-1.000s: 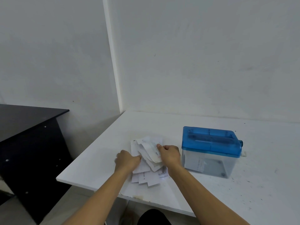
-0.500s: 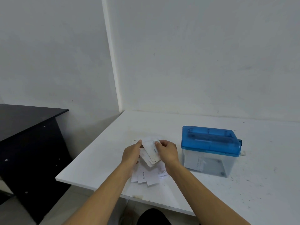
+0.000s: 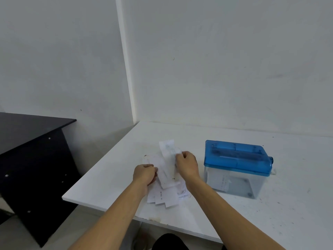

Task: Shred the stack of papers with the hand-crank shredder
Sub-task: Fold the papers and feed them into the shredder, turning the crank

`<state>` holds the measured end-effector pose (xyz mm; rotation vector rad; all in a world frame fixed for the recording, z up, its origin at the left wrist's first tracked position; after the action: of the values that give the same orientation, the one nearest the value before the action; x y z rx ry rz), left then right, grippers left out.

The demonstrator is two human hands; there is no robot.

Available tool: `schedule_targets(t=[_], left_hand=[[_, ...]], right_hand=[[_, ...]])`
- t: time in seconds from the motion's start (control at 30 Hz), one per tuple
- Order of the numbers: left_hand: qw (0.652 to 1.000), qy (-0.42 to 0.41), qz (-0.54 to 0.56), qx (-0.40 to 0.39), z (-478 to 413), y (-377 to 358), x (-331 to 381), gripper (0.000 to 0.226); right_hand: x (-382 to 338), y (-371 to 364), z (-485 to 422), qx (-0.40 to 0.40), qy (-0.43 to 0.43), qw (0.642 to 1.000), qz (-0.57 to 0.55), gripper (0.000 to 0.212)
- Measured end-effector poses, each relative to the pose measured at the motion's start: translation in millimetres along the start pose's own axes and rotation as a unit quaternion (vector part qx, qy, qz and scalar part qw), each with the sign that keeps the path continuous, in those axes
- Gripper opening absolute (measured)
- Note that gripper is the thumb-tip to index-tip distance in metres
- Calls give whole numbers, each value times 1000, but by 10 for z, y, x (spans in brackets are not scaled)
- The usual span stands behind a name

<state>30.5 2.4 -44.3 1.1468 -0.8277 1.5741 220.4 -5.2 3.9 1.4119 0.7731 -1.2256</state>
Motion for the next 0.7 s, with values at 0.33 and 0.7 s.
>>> schedule_targets(t=[0.33, 0.7], left_hand=[[934, -146, -326, -19, 71, -14, 273, 14], [961, -237, -27, -141, 795, -782, 1196, 35]], right_hand=[[-342, 97, -20, -5, 21, 995, -102, 20], [-863, 437, 243, -32, 160, 985, -51, 29]])
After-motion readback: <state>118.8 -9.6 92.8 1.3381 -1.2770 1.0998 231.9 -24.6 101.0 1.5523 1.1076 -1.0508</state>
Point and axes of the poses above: each hand's wrist, its own z-axis away from the middle knuckle, its own y-axis out of the back of the hand, x = y × z, the point moved 9 cm from there along -z, towards the middle knuckle, and after that the axes turned 6 degrees about z, right-handed, at the moved point
